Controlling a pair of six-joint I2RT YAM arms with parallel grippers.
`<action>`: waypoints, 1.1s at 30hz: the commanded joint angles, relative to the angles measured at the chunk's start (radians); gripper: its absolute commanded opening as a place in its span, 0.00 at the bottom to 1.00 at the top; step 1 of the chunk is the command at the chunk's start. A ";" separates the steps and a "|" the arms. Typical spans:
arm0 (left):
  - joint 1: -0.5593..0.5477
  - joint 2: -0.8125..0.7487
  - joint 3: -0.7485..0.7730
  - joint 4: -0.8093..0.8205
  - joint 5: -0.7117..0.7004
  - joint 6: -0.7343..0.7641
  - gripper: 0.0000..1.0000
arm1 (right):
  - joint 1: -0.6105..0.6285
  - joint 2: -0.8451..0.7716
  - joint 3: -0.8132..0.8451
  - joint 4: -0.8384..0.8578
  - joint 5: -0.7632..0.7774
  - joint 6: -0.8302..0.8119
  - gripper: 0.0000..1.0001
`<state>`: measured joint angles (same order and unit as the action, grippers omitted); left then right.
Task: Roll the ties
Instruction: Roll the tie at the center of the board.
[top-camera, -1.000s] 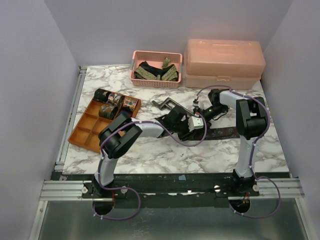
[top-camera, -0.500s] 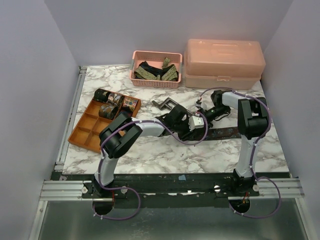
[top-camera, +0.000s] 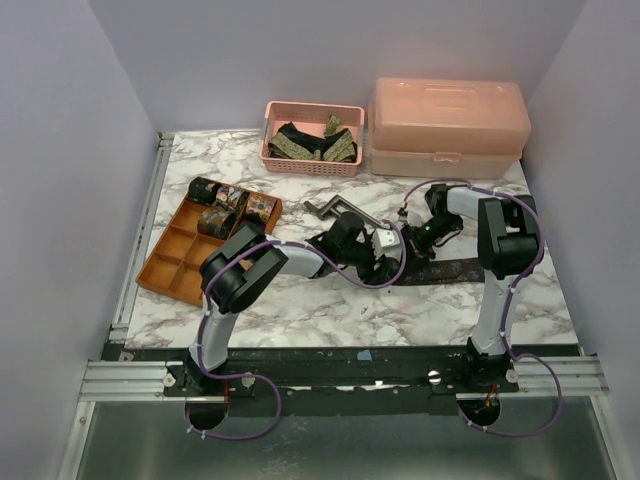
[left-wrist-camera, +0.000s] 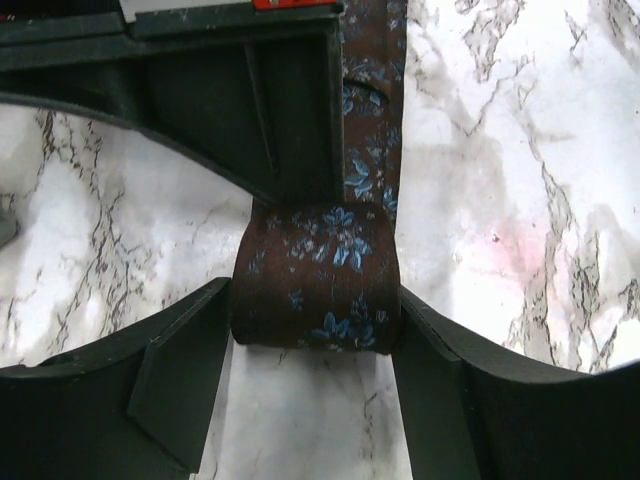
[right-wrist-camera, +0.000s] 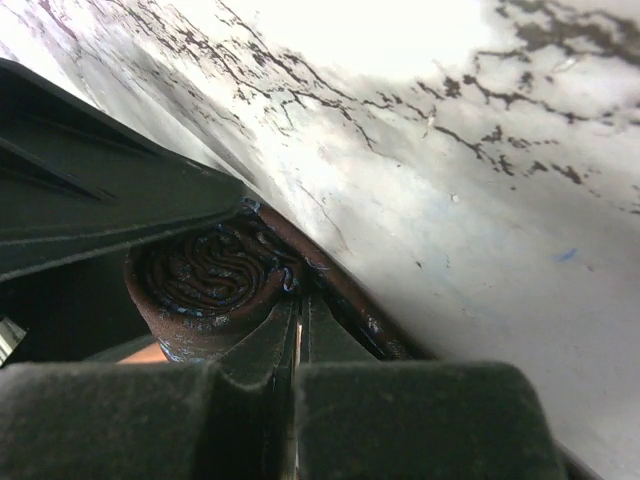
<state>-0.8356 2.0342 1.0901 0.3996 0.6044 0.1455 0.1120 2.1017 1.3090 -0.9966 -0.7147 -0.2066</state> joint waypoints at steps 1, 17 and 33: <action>-0.011 0.065 0.036 0.119 0.071 -0.053 0.64 | 0.009 0.046 -0.054 0.173 0.298 -0.064 0.00; -0.009 0.013 -0.085 -0.036 -0.070 0.107 0.16 | 0.020 0.142 0.136 0.145 0.185 -0.039 0.00; 0.004 0.047 -0.010 -0.337 -0.203 0.229 0.13 | 0.002 -0.053 0.129 -0.133 -0.211 -0.079 0.61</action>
<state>-0.8295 2.0045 1.0954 0.2951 0.4942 0.3019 0.1150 2.1174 1.5013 -1.0679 -0.7776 -0.2787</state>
